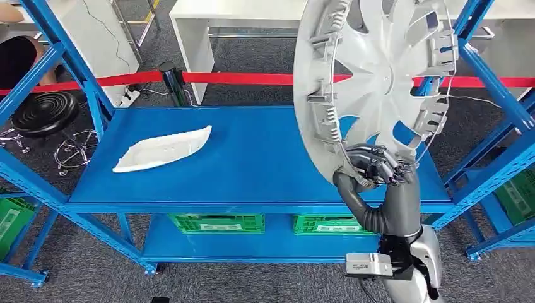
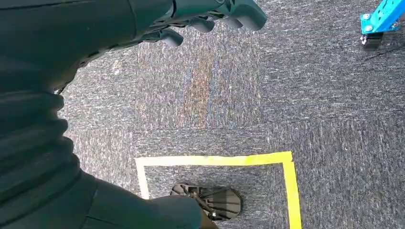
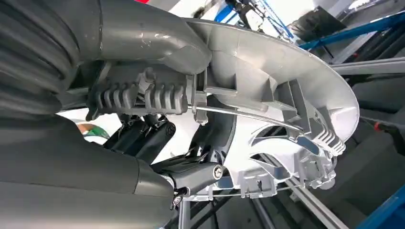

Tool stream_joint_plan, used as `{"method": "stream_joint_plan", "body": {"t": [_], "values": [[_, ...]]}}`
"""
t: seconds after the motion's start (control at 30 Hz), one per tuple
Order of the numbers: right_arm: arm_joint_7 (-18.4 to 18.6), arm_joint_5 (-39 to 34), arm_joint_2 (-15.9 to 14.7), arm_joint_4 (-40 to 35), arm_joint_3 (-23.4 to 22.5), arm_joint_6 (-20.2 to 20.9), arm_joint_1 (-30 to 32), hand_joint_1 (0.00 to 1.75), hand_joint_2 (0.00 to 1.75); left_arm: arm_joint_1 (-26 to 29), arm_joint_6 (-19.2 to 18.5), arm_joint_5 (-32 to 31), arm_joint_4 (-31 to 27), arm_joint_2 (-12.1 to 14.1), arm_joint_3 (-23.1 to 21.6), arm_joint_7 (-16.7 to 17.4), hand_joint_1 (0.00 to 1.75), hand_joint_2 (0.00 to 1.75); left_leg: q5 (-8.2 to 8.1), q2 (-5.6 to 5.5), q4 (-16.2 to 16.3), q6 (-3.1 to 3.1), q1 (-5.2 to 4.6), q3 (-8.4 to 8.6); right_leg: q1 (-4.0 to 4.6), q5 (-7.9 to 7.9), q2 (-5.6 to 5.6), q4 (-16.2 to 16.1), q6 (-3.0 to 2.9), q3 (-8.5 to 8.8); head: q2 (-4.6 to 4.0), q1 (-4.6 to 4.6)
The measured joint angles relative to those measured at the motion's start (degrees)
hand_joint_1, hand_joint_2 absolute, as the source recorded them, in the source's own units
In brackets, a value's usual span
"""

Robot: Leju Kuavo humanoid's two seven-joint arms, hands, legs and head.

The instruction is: Take the parts from the cabinet and place them on the table.

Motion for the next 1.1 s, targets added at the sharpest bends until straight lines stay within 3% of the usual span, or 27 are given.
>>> {"method": "stream_joint_plan", "body": {"t": [0.17, 0.2, 0.23, 0.27, 0.33, 0.37, 0.4, 0.43, 0.5, 0.53, 0.57, 0.63, 0.7, 0.73, 0.77, 0.83, 0.87, 0.9, 0.93, 0.97, 1.03, 1.07, 1.1], "values": [[0.0, 0.0, -0.2, -0.5, 0.0, 0.0, 0.1, 1.75, 1.75, 0.0, 0.0, 0.0, 0.0, 0.1, 0.0, -0.2, 0.00, 1.75, 0.51, 0.02, -0.2, 0.92, -0.43, -0.13, -0.42, 0.52, 0.02, -0.3, 0.95, 0.08, 0.00, -0.04], [0.0, 0.0, -0.3, -0.8, 0.0, -0.1, 0.2, 1.75, 1.75, -0.1, 0.0, 0.0, 0.0, 0.0, 0.0, -0.2, 0.00, 1.75, 1.47, 0.15, -1.1, 1.32, 0.35, 0.69, -0.12, 0.23, 0.07, -0.2, 1.20, -0.08, 0.00, -0.02], [0.0, 0.0, -0.5, -0.9, 0.0, -0.1, 0.2, 1.75, 1.75, -0.1, 0.0, 0.0, 0.0, 0.0, 0.0, -0.2, 0.00, 1.75, 1.78, 0.27, -1.4, 1.47, 0.38, 0.62, -0.22, -0.70, 0.01, 0.7, 1.44, -0.51, -0.02, 0.09], [0.0, 0.1, -0.6, -0.9, 0.0, -0.2, 0.1, 1.75, 1.75, -0.1, 0.0, 0.0, 0.0, 0.0, 0.0, -0.2, 0.00, 1.75, 1.90, 0.32, -1.4, 1.66, 0.47, 0.40, -0.29, -2.81, 0.03, 3.7, 1.60, -1.85, -0.02, 0.24], [-0.1, 0.5, -0.8, -0.9, 0.0, -0.6, 0.3, 1.75, 1.75, 0.0, 0.0, 0.0, 0.0, -0.1, 0.0, -0.1, 0.00, 1.75, 1.89, 0.40, -1.1, 1.66, 0.49, 0.08, -0.56, -7.11, 0.00, 13.6, 2.14, -6.27, 0.00, 0.26], [0.0, 0.6, -1.0, -0.9, 0.0, -0.8, 0.4, 1.75, 1.75, 0.0, 0.0, 0.0, 0.0, 0.0, 0.0, -0.1, 0.00, 1.75, 1.86, 0.40, -1.0, 1.62, 0.53, -0.08, -0.69, -7.78, 0.00, 17.0, 2.34, -7.93, 0.00, 0.28], [0.1, 0.7, -1.0, -0.9, 0.0, -0.9, 0.5, 1.75, 1.75, 0.0, 0.0, 0.0, 0.0, 0.0, 0.0, -0.1, 0.00, 1.75, 1.83, 0.39, -0.8, 1.58, 0.59, -0.19, -0.85, -7.01, -0.01, 17.4, 2.46, -8.26, 0.00, 0.26], [0.1, 0.7, -1.1, -0.9, 0.0, -0.9, 0.5, 1.75, 1.75, 0.0, 0.0, 0.0, 0.1, -0.1, 0.0, -0.1, 0.00, 1.75, 1.71, 0.36, -0.6, 1.39, 0.73, -0.23, -1.04, -5.08, -0.03, 15.3, 2.60, -7.29, 0.00, 0.26], [0.0, 0.9, -1.2, -0.9, 0.0, -0.9, 0.3, 1.75, 1.75, 0.0, 0.0, 0.1, 0.1, -0.1, 0.0, -0.1, 0.00, 1.75, 1.16, 0.20, 0.2, 0.68, 1.17, -0.28, -1.47, 0.16, -0.14, 5.2, 3.00, -2.08, -0.02, 0.26], [0.0, 0.9, -1.2, -0.9, 0.0, -0.9, 0.1, 1.75, 1.75, 0.0, 0.0, 0.3, 0.1, -0.1, 0.0, -0.1, 0.00, 1.75, 0.76, 0.19, 0.7, 0.21, 1.26, -0.57, -1.48, -0.67, -0.20, 2.0, 3.24, -0.36, -0.02, 0.28], [0.0, 0.8, -1.3, -0.8, 0.0, -0.8, -0.1, 1.75, 1.75, -0.1, 0.0, 0.3, 0.0, -0.1, 0.0, 0.0, 0.00, 1.75, 0.52, -0.01, 1.3, -0.25, 0.96, -1.59, -1.12, -0.54, 0.06, 2.2, 2.45, -0.41, 0.00, 0.66], [0.1, 0.6, -1.3, -0.8, 0.0, -0.8, -0.2, 1.75, 1.75, -0.1, 0.0, 0.3, 0.1, -0.1, 0.0, 0.0, 0.00, 1.75, 0.34, -0.06, 1.6, -0.76, 0.78, -1.85, -1.16, -1.34, 0.31, 2.4, 1.07, -0.91, -0.02, 0.49], [0.1, 0.5, -1.3, -0.8, 0.0, -0.9, -0.4, 1.75, 1.75, -0.1, 0.0, 0.3, 0.1, -0.1, 0.0, 0.0, 0.00, 1.75, 0.32, -0.11, 1.8, -1.40, 0.89, -2.01, -1.30, -0.98, 0.23, 2.0, 0.18, -1.27, -0.02, 0.48], [0.1, 0.4, -1.3, -0.8, 0.0, -0.9, -0.5, 1.75, 1.75, -0.1, 0.0, 0.3, 0.1, -0.1, 0.0, 0.1, 0.00, 1.75, -0.66, -0.02, 2.7, -1.70, 1.00, -2.23, -1.29, -0.78, 0.12, 1.9, -0.19, -1.30, -0.02, 0.44], [0.0, 0.4, -1.3, -0.8, 0.0, -0.9, -0.6, 1.75, 1.75, -0.1, 0.0, 0.3, 0.1, -0.1, 0.0, 0.1, 0.00, 1.75, -2.93, 0.12, 5.2, -1.91, 0.97, -3.21, -1.28, -0.55, 0.06, 1.8, -0.55, -1.43, -0.02, 0.11], [0.0, 0.4, -1.3, -0.8, 0.0, -0.9, -0.7, 1.75, 1.75, -0.2, 0.0, 0.2, 0.1, -0.1, 0.0, 0.2, 0.00, 1.75, -8.03, 0.14, 13.9, -2.26, 1.00, -6.81, -1.09, -0.13, -0.14, 1.8, -1.00, -2.09, -0.02, 0.04], [0.0, 0.4, -1.3, -0.8, 0.0, -0.9, -0.7, 1.75, 1.75, -0.1, 0.0, 0.2, 0.1, -0.1, 0.0, 0.2, 0.00, 1.75, -9.38, 0.14, 17.4, -2.25, 1.00, -8.23, -0.96, 0.14, -0.21, 1.9, -1.11, -2.48, -0.02, 0.00], [0.0, 0.4, -1.4, -0.8, 0.0, -0.9, -0.7, 1.75, 1.75, -0.1, 0.0, 0.1, 0.1, -0.1, 0.0, 0.3, 0.00, 1.75, -9.24, 0.13, 18.6, -2.19, 0.99, -8.53, -0.84, 0.41, -0.23, 1.9, -1.15, -2.83, -0.02, 0.00], [0.0, 0.4, -1.3, -0.8, 0.0, -0.9, -0.7, 1.75, 1.75, -0.1, 0.0, 0.1, 0.1, -0.1, 0.0, 0.3, 0.00, 1.75, -7.71, 0.13, 17.1, -1.92, 0.96, -7.57, -0.70, 0.73, -0.23, 1.9, -1.14, -3.17, 0.00, 0.00], [0.0, 0.4, -1.4, -0.8, 0.0, -0.9, -0.7, 1.75, 1.75, -0.1, 0.0, 0.0, 0.1, -0.1, 0.0, 0.3, 0.00, 1.75, -5.34, 0.13, 13.2, -1.54, 0.91, -5.39, -0.54, 1.06, -0.20, 1.9, -1.11, -3.47, 0.00, 0.00], [0.1, 0.4, -1.3, -0.8, 0.0, -0.9, -0.7, 1.75, 1.75, -0.3, 0.0, 0.0, 0.0, -0.1, 0.0, 0.3, 0.00, 1.75, -1.55, 0.13, 2.5, -0.32, 0.55, 0.66, -0.40, 1.78, -0.16, 1.9, -0.92, -3.90, 0.00, 0.00], [0.1, 0.4, -1.3, -0.9, 0.0, -1.0, -0.6, 1.75, 1.75, -0.4, 0.0, 0.0, 0.0, 0.1, 0.0, 0.3, 0.00, 1.75, -2.33, 0.27, 0.9, -0.30, 0.22, 1.39, -0.31, 2.18, -0.19, 1.8, -0.55, -3.98, 0.00, 0.09], [0.1, 0.4, -1.3, -0.9, 0.0, -1.0, -0.7, 1.75, 1.75, -0.4, 0.1, 0.0, 0.0, 0.0, 0.0, 0.2, 0.00, 1.75, -0.84, 0.32, 1.0, -0.44, 0.01, 1.08, -0.56, 2.64, -0.23, 1.5, -0.14, -3.91, 0.00, -0.06]]}}
